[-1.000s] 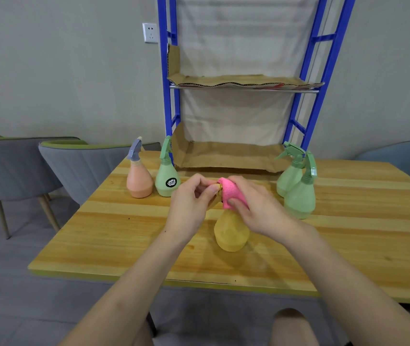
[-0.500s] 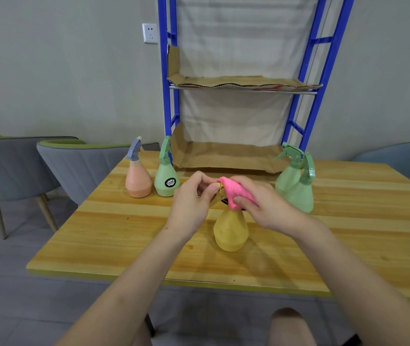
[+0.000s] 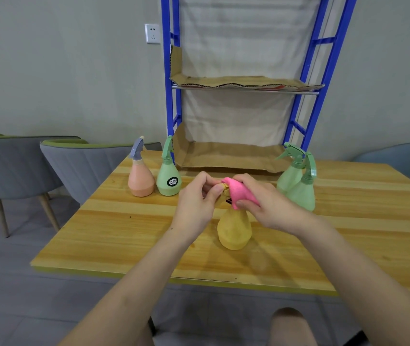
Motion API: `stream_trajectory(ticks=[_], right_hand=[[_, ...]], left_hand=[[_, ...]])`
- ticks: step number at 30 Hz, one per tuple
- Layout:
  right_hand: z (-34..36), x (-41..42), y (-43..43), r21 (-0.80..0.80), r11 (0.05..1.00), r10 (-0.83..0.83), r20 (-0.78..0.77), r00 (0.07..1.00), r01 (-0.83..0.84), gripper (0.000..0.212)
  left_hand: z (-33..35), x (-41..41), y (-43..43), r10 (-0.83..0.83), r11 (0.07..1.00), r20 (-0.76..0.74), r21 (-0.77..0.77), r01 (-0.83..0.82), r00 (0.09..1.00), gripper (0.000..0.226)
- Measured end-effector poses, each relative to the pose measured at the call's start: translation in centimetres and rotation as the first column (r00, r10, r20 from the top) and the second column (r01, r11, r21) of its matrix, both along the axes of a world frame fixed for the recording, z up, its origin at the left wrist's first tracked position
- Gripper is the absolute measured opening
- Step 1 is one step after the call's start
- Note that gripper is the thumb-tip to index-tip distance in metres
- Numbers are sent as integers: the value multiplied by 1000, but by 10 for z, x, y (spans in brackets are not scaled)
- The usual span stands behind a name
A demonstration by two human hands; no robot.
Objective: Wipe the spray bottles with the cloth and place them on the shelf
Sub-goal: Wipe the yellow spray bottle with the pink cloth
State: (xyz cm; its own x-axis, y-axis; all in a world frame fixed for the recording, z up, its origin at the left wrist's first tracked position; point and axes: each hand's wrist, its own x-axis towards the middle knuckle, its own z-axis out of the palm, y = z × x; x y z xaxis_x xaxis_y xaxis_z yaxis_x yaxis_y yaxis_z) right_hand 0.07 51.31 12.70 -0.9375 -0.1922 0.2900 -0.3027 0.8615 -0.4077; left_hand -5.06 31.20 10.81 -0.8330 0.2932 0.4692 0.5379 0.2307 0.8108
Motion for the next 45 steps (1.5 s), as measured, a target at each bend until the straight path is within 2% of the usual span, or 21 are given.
stream_trajectory(ticks=[5, 11, 18, 22, 27, 30, 35, 39, 42, 45], right_hand=[[1, 0, 7, 17, 1000, 20, 34, 999, -20, 51], [-18, -5, -13, -68, 993, -105, -159, 982, 95, 48], [-1, 1, 18, -34, 999, 38, 46, 998, -37, 51], [-9, 6, 17, -108, 994, 14, 4, 1000, -13, 50], [-18, 3, 5, -187, 977, -124, -86, 989, 106, 45], [-21, 3, 0, -233, 962, -166, -81, 983, 144, 42], [-19, 9, 10, -224, 973, -65, -40, 997, 55, 42], [-24, 15, 10, -346, 936, -59, 18, 998, 61, 42], [-26, 16, 6, -411, 904, -109, 51, 993, 120, 27], [-20, 11, 2, -408, 898, -171, 27, 985, 167, 18]], left_hand=[[-1, -6, 2, -3, 1000, 4, 3, 3, 1000, 5], [-4, -3, 3, 5, 999, -16, 49, -5, 1000, 5], [-2, -14, 5, -24, 1000, 2, 5, 24, 1000, 5], [-2, -17, 6, -26, 1000, 35, 13, 26, 999, 6], [-1, -14, 7, -12, 1000, 27, 8, 12, 1000, 5], [0, -14, 6, -20, 1000, 52, 18, 19, 998, 5], [0, -19, 6, -32, 999, 46, 26, 31, 998, 7], [0, -23, 7, -33, 999, 54, 19, 32, 998, 6], [1, -22, 6, -46, 999, 54, 28, 44, 997, 9], [-1, -21, 6, -45, 999, 22, 18, 45, 999, 10]])
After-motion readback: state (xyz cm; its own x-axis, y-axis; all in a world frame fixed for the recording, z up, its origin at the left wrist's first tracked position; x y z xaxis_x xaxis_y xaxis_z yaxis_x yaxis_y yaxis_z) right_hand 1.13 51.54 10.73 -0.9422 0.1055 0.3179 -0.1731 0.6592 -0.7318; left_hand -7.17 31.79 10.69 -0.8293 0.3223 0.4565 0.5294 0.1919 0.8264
